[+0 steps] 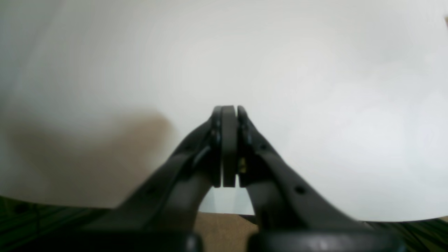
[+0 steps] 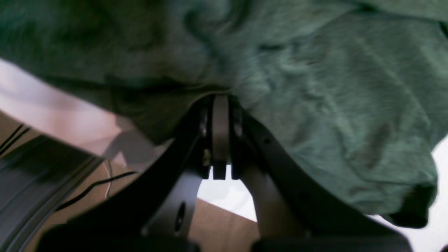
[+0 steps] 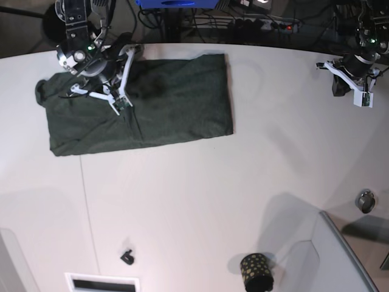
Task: Layout the t-shirt on the table in an organized manner, then fold the t-shirt properly
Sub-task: 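Move the right gripper to the shirt end near its base, then grasp the green shirt end with the right gripper and tug it, then grasp opposite ends of the green shirt with both grippers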
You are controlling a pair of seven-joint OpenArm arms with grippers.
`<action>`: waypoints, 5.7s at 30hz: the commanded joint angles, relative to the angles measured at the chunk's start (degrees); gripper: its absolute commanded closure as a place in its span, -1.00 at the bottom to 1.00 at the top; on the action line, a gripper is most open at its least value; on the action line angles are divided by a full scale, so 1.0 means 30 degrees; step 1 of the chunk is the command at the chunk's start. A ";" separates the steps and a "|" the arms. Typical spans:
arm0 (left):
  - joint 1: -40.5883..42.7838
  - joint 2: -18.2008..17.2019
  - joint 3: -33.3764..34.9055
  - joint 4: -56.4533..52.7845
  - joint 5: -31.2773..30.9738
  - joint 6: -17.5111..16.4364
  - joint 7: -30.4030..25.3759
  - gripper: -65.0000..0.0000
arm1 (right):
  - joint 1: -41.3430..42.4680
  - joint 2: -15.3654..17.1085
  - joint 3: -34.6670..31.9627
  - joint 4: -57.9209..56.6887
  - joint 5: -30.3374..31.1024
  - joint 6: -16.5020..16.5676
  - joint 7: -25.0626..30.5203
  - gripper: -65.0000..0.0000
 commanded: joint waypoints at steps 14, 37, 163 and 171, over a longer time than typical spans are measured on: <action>-0.0563 0.0878 0.1995 0.0235 0.0014 -0.2525 -0.0280 1.00 | -0.1428 -0.0292 0.1882 0.3633 0.1055 0.0073 0.0157 0.51; -0.0651 0.0556 0.1936 -0.0967 0.0014 -0.2525 -0.0368 1.00 | -0.1223 -0.0526 0.0652 0.1318 0.2579 0.0073 -0.0839 0.16; -0.3083 0.4219 0.9057 0.2843 0.7340 -0.2495 -0.0280 1.00 | 0.6777 -0.0380 1.8410 -0.2023 1.0813 0.4864 -1.2239 -0.20; -0.2087 0.4189 0.4896 0.3868 0.7310 -0.2525 -0.0309 1.00 | 0.6836 -0.1083 1.8410 -0.3341 1.2484 0.4864 -1.2268 -0.37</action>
